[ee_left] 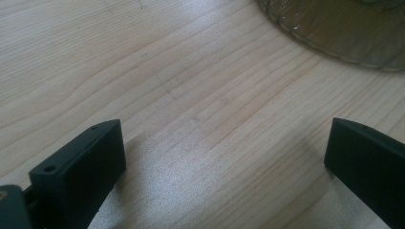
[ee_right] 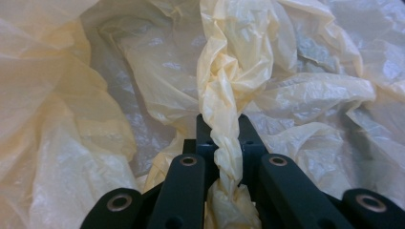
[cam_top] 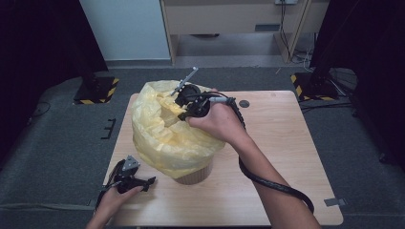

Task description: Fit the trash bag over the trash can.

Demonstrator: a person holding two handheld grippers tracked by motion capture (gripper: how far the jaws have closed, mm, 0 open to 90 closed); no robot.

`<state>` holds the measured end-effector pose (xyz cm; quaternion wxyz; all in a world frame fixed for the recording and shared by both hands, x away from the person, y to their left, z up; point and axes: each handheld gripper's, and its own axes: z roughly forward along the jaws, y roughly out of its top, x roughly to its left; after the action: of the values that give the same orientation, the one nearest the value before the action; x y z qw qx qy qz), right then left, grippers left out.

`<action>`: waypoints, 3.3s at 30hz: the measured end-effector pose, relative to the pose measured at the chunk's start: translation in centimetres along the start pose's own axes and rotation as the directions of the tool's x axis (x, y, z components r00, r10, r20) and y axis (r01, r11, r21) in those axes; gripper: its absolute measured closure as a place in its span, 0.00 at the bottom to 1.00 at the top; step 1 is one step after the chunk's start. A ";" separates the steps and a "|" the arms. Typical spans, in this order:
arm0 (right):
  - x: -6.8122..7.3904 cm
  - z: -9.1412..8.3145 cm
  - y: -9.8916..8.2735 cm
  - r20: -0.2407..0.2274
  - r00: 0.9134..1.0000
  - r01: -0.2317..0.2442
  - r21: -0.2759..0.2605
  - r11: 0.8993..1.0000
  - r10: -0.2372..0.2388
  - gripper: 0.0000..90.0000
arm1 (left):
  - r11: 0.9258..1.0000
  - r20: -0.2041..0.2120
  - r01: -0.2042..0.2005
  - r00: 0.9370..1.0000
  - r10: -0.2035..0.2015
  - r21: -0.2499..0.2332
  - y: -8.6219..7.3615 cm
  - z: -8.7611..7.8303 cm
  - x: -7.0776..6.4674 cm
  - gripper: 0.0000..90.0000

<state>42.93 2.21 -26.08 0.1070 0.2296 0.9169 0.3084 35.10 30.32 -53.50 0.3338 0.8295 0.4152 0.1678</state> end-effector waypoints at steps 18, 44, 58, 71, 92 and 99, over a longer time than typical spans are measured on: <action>-0.8 -0.1 -1.0 -0.024 0.999 -0.043 -0.057 0.997 0.041 0.84 | 1.000 0.000 0.000 1.000 0.000 0.000 0.0 0.0 0.0 0.00; -1.5 -4.1 -1.8 -0.048 0.989 -0.145 -0.199 0.969 0.138 0.49 | 1.000 0.000 0.000 1.000 0.000 0.000 0.0 0.0 0.0 0.00; -4.1 -6.2 -4.1 -0.104 0.966 -0.255 -0.270 0.929 0.235 0.74 | 1.000 -0.001 0.000 1.000 0.000 -0.001 0.0 0.0 0.0 0.00; -2.7 -4.4 -3.3 -0.139 0.972 -0.217 -0.236 0.947 0.188 0.74 | 1.000 -0.001 0.001 1.000 -0.001 -0.001 0.0 0.0 0.0 0.00; -5.5 -7.1 -5.6 -0.085 0.956 -0.295 -0.308 0.905 0.282 0.73 | 1.000 -0.001 0.000 1.000 0.000 -0.002 0.0 0.0 0.0 0.00; -6.7 -7.6 -7.4 -0.066 0.946 -0.321 -0.305 0.897 0.317 0.77 | 1.000 -0.001 0.001 1.000 -0.001 -0.001 0.0 0.0 0.0 0.00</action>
<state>43.61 -10.17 -24.29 0.0833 0.3547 0.8074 0.4641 35.10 30.31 -53.51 0.3342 0.8290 0.4156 0.1685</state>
